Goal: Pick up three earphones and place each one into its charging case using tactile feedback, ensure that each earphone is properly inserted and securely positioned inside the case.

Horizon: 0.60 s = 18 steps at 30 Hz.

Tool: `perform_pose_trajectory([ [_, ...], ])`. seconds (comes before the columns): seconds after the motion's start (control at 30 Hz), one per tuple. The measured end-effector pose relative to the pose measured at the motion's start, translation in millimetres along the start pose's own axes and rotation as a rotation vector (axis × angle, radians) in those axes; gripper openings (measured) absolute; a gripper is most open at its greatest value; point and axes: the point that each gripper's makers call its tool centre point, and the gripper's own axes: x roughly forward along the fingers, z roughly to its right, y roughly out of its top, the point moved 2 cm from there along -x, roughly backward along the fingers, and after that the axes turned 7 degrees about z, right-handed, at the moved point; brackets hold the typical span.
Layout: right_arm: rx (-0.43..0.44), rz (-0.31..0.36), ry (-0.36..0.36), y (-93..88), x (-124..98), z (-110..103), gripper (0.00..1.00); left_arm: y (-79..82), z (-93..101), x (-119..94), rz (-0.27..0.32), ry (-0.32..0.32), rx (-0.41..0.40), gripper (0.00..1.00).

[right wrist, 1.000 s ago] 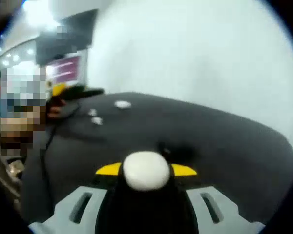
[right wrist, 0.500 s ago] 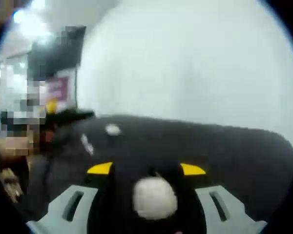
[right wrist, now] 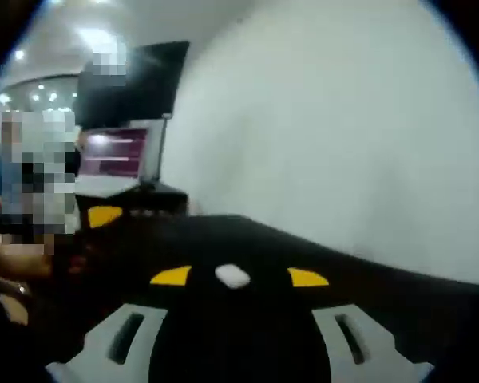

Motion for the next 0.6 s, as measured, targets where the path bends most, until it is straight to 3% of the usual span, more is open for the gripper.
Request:
perform_pose_trajectory([
  [0.03,0.008,0.001,0.002,-2.4,6.0,-0.6,0.45,-3.6,-1.0,0.5,-0.027,0.016,0.032,0.02],
  [0.17,0.007,-0.034,0.024,-14.3,23.8,-4.3,0.45,-8.6,6.3,2.3,-0.040,0.018,0.105,0.01],
  [0.23,0.014,-0.049,0.033,-20.4,28.8,-2.8,0.45,0.8,7.9,2.7,0.030,0.018,0.171,0.09],
  [0.27,0.022,-0.055,0.041,-23.2,30.1,-4.3,0.45,1.7,8.1,2.8,0.043,0.023,0.198,0.19],
  [0.33,0.050,-0.068,0.055,-29.4,33.9,-5.2,0.45,-2.8,9.8,4.0,0.016,0.018,0.199,0.28],
  [0.47,0.076,-0.104,0.064,-42.8,43.7,-0.5,0.45,2.7,8.5,3.4,0.048,0.019,0.204,0.33],
  [0.6,0.096,-0.128,0.072,-55.0,52.7,2.4,0.45,1.9,12.1,3.8,0.045,0.008,0.216,0.34],
])
